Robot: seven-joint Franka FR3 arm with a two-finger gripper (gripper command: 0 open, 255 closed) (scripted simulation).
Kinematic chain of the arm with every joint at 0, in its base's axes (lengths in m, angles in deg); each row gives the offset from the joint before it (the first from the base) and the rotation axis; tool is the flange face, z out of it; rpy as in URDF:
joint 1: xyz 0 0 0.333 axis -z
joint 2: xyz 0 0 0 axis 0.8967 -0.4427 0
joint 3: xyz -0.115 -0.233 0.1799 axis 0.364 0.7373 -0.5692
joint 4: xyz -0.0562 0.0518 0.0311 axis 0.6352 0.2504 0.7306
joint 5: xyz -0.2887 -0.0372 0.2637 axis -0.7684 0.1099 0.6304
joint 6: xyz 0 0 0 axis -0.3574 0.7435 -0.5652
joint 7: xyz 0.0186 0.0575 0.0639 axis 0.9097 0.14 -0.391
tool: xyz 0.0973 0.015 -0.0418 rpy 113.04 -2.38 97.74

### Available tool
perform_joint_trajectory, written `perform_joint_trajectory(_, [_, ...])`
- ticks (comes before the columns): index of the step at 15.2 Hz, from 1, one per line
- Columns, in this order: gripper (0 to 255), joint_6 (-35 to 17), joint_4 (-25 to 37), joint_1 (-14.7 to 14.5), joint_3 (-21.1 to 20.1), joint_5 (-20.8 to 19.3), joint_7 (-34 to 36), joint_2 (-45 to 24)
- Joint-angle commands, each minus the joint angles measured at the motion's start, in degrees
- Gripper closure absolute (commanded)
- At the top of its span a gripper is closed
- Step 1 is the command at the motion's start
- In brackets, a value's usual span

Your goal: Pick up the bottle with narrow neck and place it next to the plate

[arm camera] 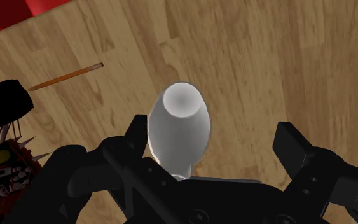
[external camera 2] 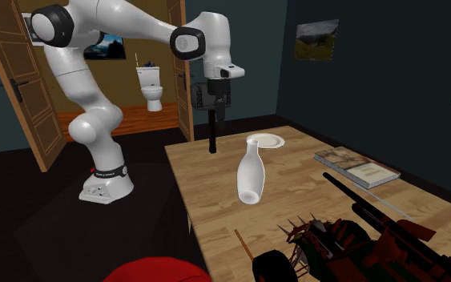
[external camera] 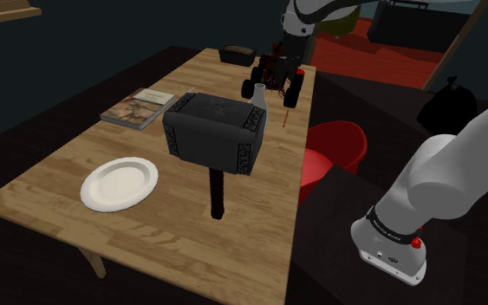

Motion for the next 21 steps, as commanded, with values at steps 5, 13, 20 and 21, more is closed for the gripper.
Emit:
perform_joint_trajectory(5, [0,-5.08,8.38,0.04,1.31,2.80,-3.19,-12.84])
perform_joint_trajectory(13, [0,-9.85,10.06,0.35,1.48,4.49,-4.68,-19.16])
perform_joint_trajectory(20, [0,-11.65,9.08,0.37,1.45,4.73,-4.84,-20.01])
perform_joint_trajectory(21, [0,-11.65,9.08,0.37,1.45,4.73,-4.84,-20.01])
